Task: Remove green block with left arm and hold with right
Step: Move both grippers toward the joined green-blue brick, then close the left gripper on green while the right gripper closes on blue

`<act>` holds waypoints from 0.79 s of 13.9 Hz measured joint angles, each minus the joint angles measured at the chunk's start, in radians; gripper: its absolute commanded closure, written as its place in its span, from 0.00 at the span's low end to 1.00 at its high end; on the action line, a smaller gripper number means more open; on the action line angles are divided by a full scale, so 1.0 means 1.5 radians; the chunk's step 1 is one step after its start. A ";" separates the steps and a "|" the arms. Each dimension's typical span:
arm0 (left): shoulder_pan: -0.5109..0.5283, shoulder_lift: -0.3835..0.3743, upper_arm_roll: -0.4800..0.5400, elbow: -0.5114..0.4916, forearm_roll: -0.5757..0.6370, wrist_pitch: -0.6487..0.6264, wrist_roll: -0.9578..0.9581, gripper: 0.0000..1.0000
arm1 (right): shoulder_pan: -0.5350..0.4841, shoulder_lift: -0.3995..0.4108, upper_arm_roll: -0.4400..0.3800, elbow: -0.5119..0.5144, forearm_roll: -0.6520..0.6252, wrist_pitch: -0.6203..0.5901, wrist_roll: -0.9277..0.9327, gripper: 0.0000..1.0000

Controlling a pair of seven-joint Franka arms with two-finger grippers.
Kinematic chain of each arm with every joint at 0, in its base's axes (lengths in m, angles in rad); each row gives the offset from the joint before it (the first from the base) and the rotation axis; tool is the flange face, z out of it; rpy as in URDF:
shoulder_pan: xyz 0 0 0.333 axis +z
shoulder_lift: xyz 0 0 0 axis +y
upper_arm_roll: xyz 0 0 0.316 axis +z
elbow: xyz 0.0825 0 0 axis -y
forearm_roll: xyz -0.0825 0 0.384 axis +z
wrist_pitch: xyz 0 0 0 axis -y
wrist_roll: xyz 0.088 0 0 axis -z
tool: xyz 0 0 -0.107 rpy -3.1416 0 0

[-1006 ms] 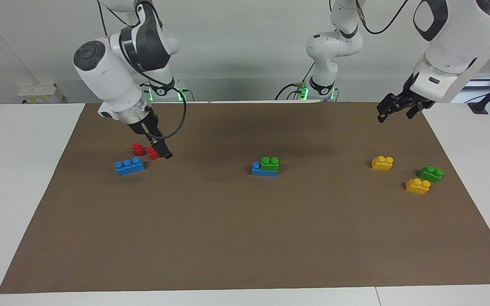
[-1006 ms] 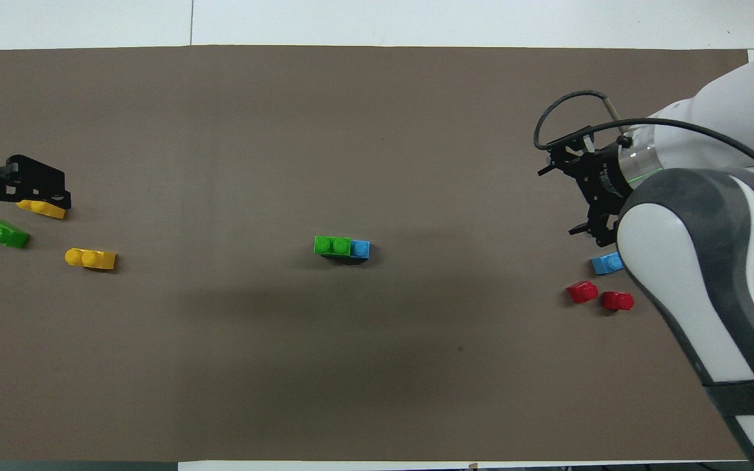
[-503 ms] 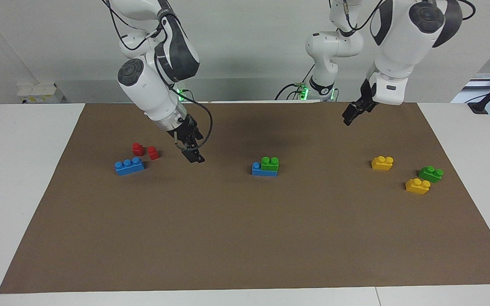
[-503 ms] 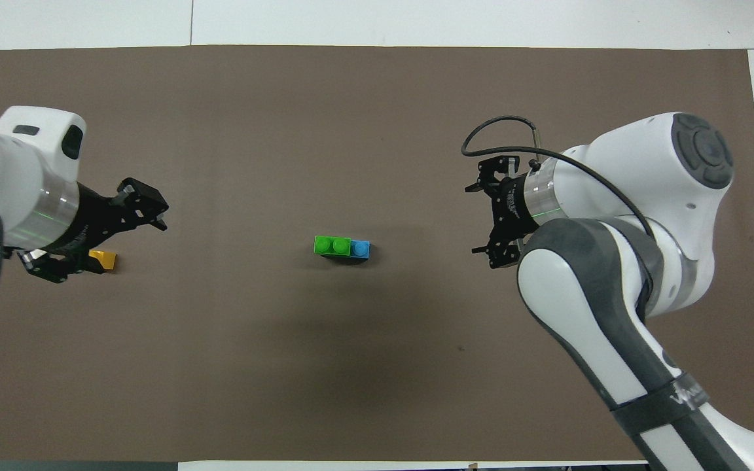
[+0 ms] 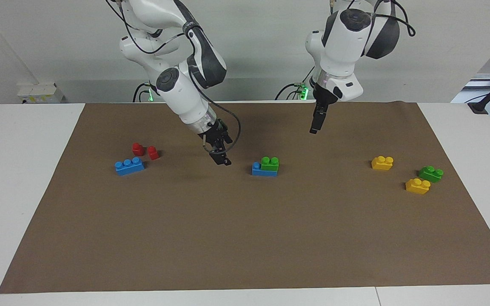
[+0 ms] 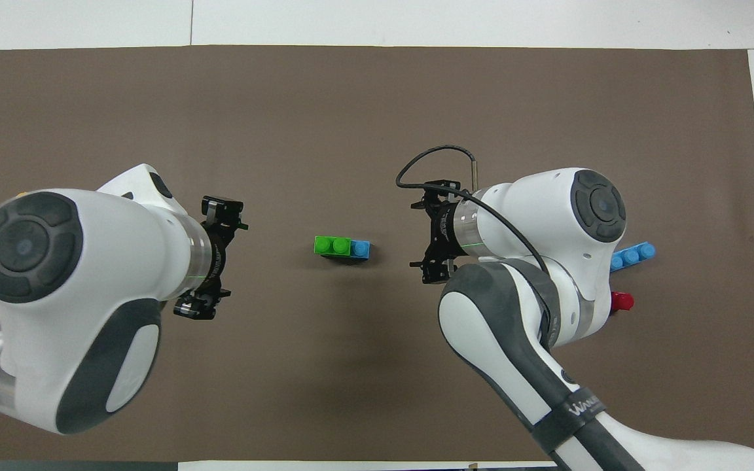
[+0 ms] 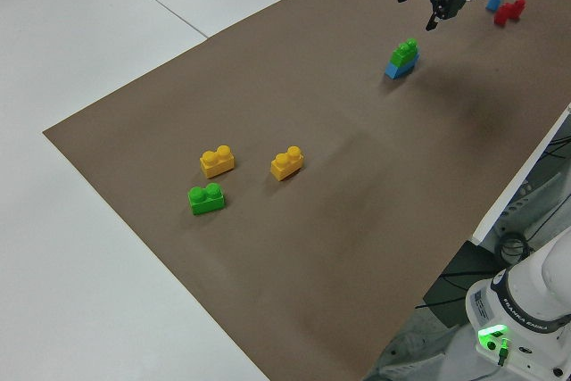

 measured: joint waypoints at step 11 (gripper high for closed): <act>-0.079 0.162 0.001 -0.019 0.000 0.208 -0.275 0.00 | 0.068 0.086 0.000 -0.014 0.068 0.124 0.014 0.02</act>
